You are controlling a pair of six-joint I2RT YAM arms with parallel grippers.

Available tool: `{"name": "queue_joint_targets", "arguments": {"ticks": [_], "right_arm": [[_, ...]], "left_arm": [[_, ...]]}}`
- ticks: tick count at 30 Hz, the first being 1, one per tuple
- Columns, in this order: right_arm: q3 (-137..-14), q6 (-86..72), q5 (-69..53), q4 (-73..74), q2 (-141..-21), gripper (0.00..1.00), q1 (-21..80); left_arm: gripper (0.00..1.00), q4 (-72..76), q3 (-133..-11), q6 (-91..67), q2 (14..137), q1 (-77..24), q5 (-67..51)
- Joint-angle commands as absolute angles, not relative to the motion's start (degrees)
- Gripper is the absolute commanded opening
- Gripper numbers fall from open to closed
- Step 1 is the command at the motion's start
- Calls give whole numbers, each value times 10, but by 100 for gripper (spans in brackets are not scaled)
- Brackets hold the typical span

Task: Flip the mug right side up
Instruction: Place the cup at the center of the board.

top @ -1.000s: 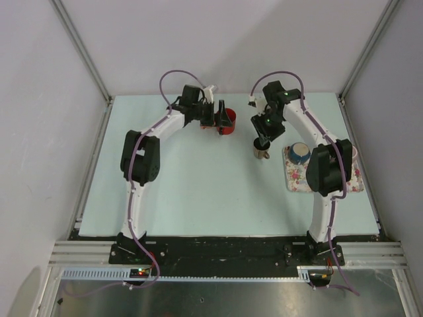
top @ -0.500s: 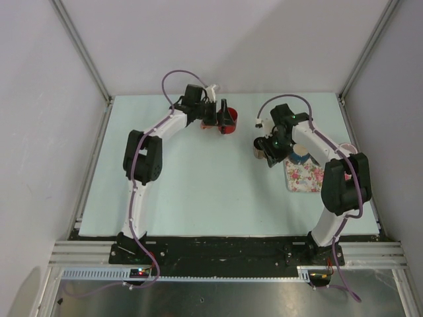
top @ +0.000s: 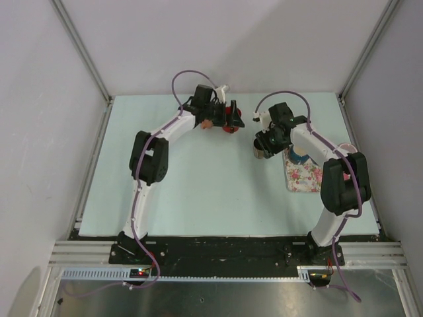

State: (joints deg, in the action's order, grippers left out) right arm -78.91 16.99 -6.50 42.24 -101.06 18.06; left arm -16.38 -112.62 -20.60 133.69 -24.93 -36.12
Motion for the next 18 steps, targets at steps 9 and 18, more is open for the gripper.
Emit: {"name": "queue_joint_targets", "arguments": {"ticks": [9,18], "right_arm": [[-793,172,-52,361,-1047,44,192],[-794,176,-52,354,-1064,17,193]], "left_arm": [[98,-138,-1172,-221,1355,-252,-362],[98,-139,-1143,-220,1332,-251,-369]]}}
